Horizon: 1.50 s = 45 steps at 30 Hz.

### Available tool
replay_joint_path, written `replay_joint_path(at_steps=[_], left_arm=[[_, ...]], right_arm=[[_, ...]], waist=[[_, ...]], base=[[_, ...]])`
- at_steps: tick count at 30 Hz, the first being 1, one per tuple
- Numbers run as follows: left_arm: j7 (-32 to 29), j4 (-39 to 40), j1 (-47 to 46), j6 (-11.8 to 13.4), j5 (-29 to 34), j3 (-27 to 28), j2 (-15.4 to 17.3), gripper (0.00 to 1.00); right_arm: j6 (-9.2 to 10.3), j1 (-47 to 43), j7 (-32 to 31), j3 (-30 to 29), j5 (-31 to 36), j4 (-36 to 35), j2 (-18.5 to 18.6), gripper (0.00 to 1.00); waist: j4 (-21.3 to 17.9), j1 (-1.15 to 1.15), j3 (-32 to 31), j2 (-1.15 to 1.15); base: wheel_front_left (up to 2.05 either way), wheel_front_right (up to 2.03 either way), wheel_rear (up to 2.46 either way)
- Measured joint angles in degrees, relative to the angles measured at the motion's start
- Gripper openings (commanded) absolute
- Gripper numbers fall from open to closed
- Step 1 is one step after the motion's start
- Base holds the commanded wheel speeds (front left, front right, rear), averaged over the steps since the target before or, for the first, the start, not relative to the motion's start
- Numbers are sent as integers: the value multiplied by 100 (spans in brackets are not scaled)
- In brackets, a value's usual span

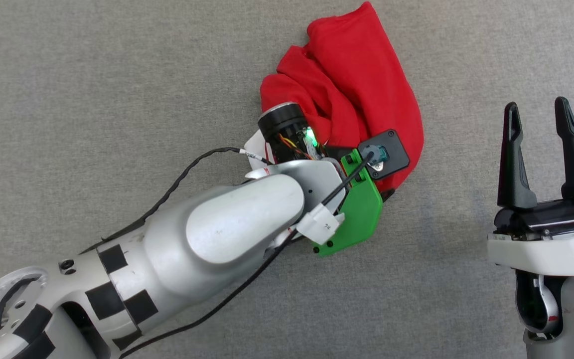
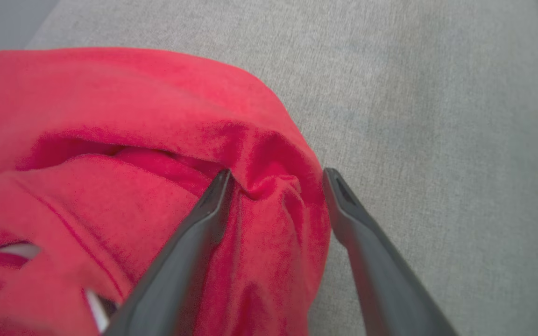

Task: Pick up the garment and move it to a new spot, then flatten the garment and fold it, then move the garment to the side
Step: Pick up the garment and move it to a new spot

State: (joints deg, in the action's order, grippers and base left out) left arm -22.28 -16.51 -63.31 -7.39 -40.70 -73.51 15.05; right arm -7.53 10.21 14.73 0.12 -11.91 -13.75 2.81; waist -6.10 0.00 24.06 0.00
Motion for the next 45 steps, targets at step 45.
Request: replay_joint_path(at_steps=[45], left_arm=[[3695,1273,5586,2223,2532,5597,-12,100]], right_arm=[[0,-1193,0,-361,441,837,-2,100]], waist=[[1100,0,-1810,0]], base=[[0,0,0]])
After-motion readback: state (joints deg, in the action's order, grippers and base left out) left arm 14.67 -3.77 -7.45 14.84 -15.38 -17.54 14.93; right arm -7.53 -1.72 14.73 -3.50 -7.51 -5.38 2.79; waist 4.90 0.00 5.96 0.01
